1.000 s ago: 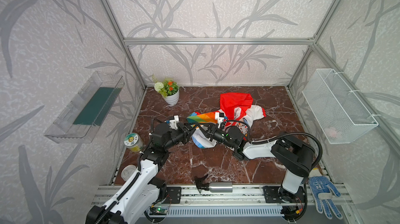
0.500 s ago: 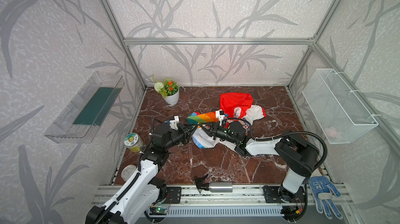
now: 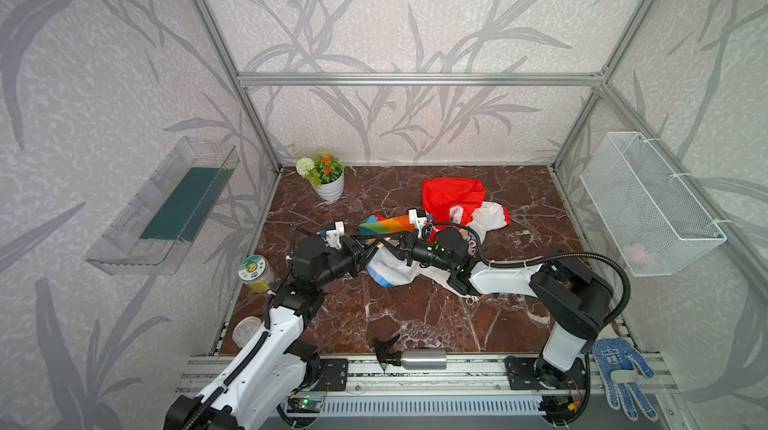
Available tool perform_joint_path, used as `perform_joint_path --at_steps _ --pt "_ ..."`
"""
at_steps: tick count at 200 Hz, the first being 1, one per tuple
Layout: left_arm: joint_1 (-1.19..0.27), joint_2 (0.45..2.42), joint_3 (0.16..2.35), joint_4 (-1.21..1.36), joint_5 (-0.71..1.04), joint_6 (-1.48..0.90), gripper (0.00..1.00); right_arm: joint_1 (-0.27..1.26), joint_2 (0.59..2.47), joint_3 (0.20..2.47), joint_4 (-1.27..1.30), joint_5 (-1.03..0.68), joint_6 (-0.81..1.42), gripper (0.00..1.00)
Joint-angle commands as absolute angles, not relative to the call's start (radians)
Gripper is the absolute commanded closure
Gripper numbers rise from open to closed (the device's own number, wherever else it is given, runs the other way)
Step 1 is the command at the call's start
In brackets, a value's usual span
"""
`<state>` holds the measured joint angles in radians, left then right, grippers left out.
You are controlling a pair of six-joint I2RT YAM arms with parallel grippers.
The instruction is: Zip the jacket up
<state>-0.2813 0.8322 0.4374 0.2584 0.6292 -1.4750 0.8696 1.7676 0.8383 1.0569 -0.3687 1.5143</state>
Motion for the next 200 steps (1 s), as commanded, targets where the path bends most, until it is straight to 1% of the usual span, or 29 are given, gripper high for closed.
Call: perform_joint_path --at_steps 1,36,56,72,200 --pt "-0.284 0.818 0.456 0.275 0.641 -1.478 0.75 0.868 1.754 0.875 1.032 -0.399 1.491 1.0" --pt "-0.283 0.81 0.46 0.259 0.64 -1.472 0.83 0.859 1.746 0.864 1.017 -0.409 1.489 1.0" --pt "-0.283 0.81 0.46 0.255 0.639 -1.467 0.82 0.856 1.739 0.859 1.014 -0.417 1.489 1.0" --pt "-0.282 0.81 0.459 0.255 0.639 -1.467 0.79 0.854 1.735 0.856 1.008 -0.421 1.488 1.0" --pt "-0.273 0.792 0.451 0.241 0.629 -1.465 0.79 0.851 1.726 0.834 1.02 -0.42 1.49 1.0"
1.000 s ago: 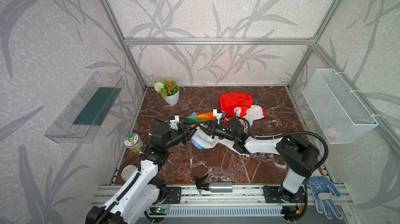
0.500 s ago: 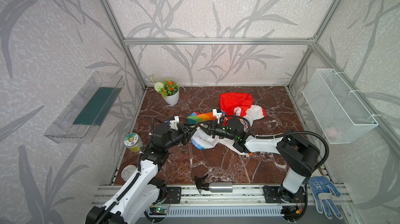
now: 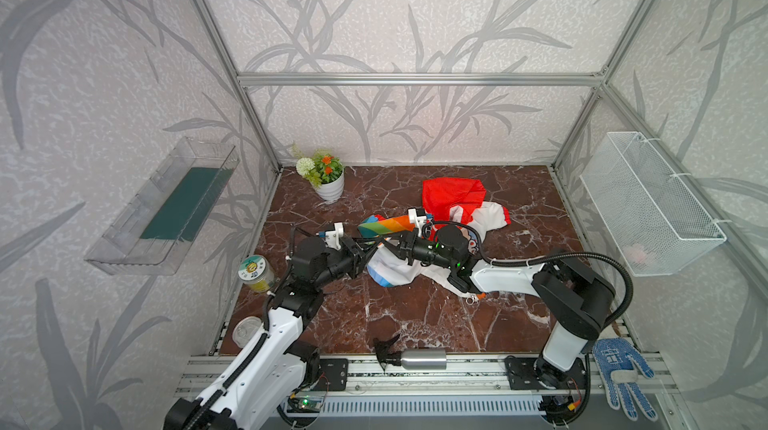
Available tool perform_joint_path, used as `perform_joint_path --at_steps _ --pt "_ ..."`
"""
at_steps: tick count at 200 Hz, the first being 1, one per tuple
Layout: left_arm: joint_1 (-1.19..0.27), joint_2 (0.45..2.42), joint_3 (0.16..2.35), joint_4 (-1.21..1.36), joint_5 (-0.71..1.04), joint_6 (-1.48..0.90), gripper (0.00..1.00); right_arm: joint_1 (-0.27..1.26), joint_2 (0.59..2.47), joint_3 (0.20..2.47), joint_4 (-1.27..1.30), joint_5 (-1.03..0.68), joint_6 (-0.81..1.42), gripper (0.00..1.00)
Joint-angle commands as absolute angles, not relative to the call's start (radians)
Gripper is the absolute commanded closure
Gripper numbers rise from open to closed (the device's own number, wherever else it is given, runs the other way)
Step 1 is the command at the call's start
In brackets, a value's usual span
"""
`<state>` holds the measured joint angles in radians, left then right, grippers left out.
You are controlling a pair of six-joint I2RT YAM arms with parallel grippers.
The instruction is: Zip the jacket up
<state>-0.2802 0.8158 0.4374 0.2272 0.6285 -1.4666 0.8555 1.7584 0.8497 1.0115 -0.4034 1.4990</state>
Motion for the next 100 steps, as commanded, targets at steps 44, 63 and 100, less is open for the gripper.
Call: perform_joint_path --at_steps 44,63,100 --pt "-0.273 0.802 0.451 0.247 0.633 -1.463 0.87 0.852 1.721 0.832 1.019 -0.421 1.492 1.0" --pt "-0.273 0.805 0.453 0.244 0.634 -1.459 0.94 0.853 1.724 0.84 1.014 -0.43 1.491 1.0" --pt "-0.273 0.804 0.461 0.212 0.635 -1.432 1.0 0.851 1.713 0.85 0.961 -0.446 1.471 1.0"
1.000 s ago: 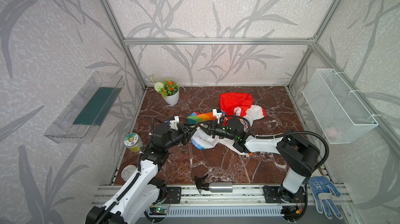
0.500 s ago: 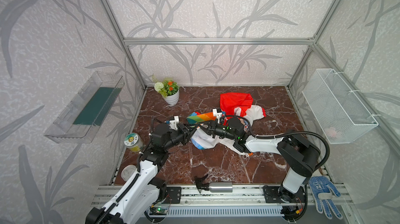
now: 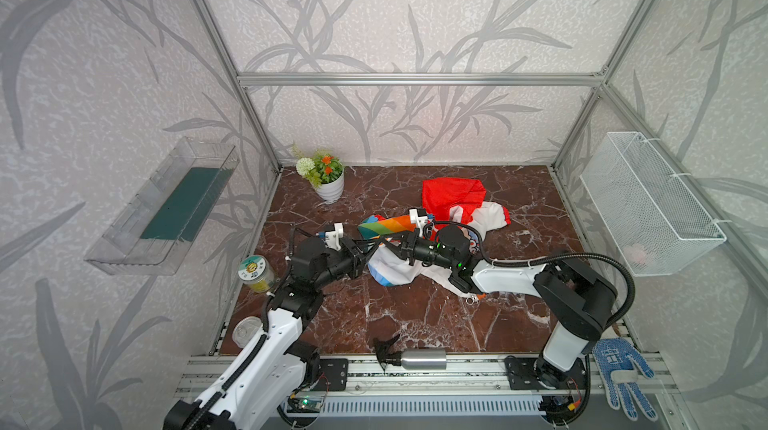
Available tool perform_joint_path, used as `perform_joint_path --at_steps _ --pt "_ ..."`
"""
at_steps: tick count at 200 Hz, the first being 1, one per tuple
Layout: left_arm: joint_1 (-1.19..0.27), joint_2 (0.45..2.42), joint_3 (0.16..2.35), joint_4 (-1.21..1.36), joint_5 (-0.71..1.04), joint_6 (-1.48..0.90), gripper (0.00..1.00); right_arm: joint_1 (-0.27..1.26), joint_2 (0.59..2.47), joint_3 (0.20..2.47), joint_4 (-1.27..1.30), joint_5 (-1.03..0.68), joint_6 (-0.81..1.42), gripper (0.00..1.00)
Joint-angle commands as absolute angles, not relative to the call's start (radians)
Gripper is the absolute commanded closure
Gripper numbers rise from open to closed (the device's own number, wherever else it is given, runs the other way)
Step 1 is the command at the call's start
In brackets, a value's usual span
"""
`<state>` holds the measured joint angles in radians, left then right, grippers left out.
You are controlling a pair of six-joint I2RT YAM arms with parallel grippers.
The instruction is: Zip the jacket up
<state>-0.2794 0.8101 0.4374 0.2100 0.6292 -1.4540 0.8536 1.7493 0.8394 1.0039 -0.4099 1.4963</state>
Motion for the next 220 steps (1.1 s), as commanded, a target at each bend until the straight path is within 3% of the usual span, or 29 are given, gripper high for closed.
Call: perform_joint_path --at_steps 1,9,17,35,44,55,67,86,120,140,176,220 --pt "-0.273 0.804 0.461 0.21 0.634 -1.432 1.0 0.851 1.713 0.85 0.959 -0.446 1.47 1.0" --pt "-0.273 0.804 0.466 0.196 0.635 -1.419 1.0 0.848 1.699 0.848 0.94 -0.449 1.461 1.0" --pt "-0.273 0.802 0.466 0.182 0.636 -1.407 1.0 0.845 1.672 0.847 0.917 -0.451 1.452 0.92" --pt "-0.273 0.797 0.46 0.161 0.635 -1.392 1.0 0.842 1.637 0.828 0.881 -0.441 1.441 0.55" --pt "-0.274 0.795 0.46 0.154 0.633 -1.383 1.0 0.842 1.614 0.81 0.862 -0.427 1.439 0.44" --pt "-0.274 0.801 0.469 0.137 0.635 -1.364 1.0 0.842 1.577 0.777 0.823 -0.408 1.44 0.38" --pt "-0.274 0.808 0.484 0.118 0.635 -1.339 1.0 0.84 1.518 0.727 0.755 -0.367 1.44 0.36" --pt "-0.272 0.814 0.509 0.088 0.627 -1.299 1.0 0.812 1.398 0.693 0.44 -0.337 1.377 0.35" --pt "-0.27 0.851 0.542 0.088 0.629 -1.267 1.0 0.74 1.242 0.857 -0.409 -0.198 1.01 0.35" --pt "-0.27 0.87 0.539 0.112 0.636 -1.275 1.0 0.711 1.245 0.947 -0.719 -0.086 0.812 0.35" --pt "-0.27 0.889 0.54 0.119 0.644 -1.272 1.0 0.6 1.298 0.925 -0.857 -0.083 0.567 0.35" --pt "-0.271 0.896 0.537 0.11 0.643 -1.267 1.0 0.488 1.426 0.903 -0.871 -0.109 0.421 0.4"
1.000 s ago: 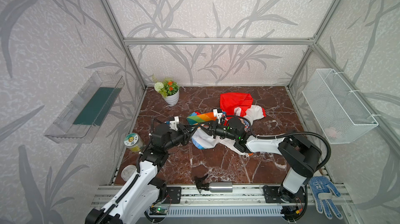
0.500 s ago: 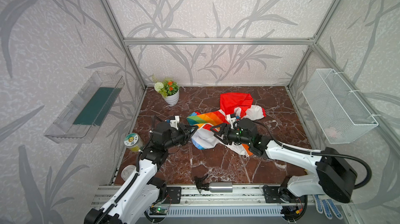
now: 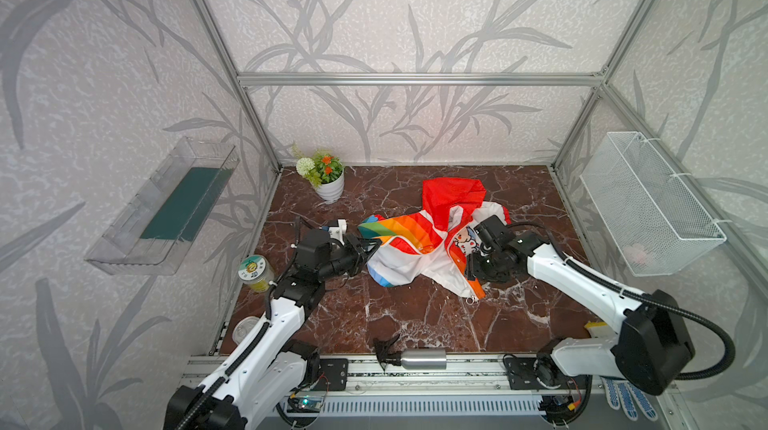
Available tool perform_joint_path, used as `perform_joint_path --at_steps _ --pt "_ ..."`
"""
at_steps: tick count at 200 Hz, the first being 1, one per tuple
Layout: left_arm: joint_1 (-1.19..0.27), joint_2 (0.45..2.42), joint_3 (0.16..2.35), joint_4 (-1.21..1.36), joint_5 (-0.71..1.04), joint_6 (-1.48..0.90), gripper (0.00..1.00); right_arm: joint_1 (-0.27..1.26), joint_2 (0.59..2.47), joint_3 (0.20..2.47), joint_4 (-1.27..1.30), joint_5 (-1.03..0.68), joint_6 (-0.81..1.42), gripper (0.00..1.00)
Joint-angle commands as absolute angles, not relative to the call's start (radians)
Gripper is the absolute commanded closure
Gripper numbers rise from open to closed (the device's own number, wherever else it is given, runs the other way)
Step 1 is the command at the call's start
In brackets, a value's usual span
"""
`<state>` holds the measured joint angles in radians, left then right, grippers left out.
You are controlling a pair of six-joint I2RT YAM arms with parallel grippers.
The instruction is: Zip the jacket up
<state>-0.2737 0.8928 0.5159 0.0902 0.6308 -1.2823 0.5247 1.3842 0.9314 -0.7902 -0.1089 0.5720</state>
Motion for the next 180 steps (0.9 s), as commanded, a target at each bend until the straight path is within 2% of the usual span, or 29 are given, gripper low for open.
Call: perform_joint_path --at_steps 1,34,79,164,180 --pt "-0.271 0.896 0.537 0.11 0.644 -1.267 1.0 0.487 1.429 0.901 -0.867 -0.111 0.419 0.4" --pt "-0.27 0.902 0.536 0.105 0.643 -1.262 1.0 0.434 1.455 0.85 -0.765 -0.194 0.362 0.5" --pt "-0.271 0.905 0.535 0.097 0.635 -1.262 1.0 0.377 1.477 0.802 -0.704 -0.29 0.297 0.56" --pt "-0.27 0.911 0.54 0.086 0.63 -1.256 1.0 0.356 1.55 0.777 -0.622 -0.346 0.225 0.59" --pt "-0.27 0.91 0.544 0.081 0.63 -1.254 1.0 0.356 1.555 0.772 -0.61 -0.35 0.232 0.69"
